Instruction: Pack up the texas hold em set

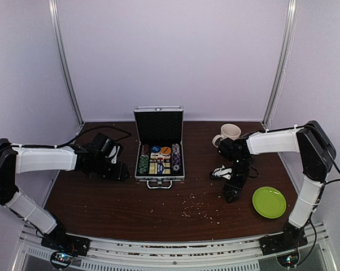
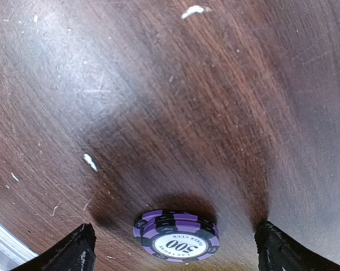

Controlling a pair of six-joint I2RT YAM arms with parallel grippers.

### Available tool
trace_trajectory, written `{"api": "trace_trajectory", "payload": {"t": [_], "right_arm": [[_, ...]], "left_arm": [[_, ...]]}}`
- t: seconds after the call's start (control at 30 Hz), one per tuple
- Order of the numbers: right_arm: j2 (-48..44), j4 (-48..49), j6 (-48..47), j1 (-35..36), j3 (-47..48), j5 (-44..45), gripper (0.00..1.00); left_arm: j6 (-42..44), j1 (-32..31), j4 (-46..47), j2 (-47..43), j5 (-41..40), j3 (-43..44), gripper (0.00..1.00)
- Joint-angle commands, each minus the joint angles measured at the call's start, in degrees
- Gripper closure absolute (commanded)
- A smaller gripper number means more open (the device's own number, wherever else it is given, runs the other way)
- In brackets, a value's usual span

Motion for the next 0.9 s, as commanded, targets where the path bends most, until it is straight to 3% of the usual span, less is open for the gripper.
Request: {"api": "trace_trajectory", "payload": {"t": [0.0, 0.1, 0.37, 0.57, 0.87], "right_arm": [[-0.1, -1.34, 1.55, 0.25, -0.82, 0.2, 0.0], [0.79, -1.93, 2.11, 0.34, 0.19, 0.82, 0.0], [1.19, -0.32, 2.85, 4.08, -0.6, 7.35, 0.21], [2.1, -1.07, 2.7, 4.51, 0.8, 6.14, 0.43], [3.39, -1.9, 2.19, 5.87, 1.17, 1.69, 0.58]], "left_arm": [[0.53, -0.08, 2.32, 0.17, 0.02, 0.18, 0.41], [0.39, -0.15, 2.69, 0.37, 0.1, 0.04, 0.41], [0.26, -0.08, 2.68, 0.33, 0.04, 0.3, 0.41], [0.21, -0.08, 2.55, 0.13, -0.1, 0.17, 0.41], [0.2, -0.08, 1.93, -0.66, -0.65, -0.18, 0.41]]}}
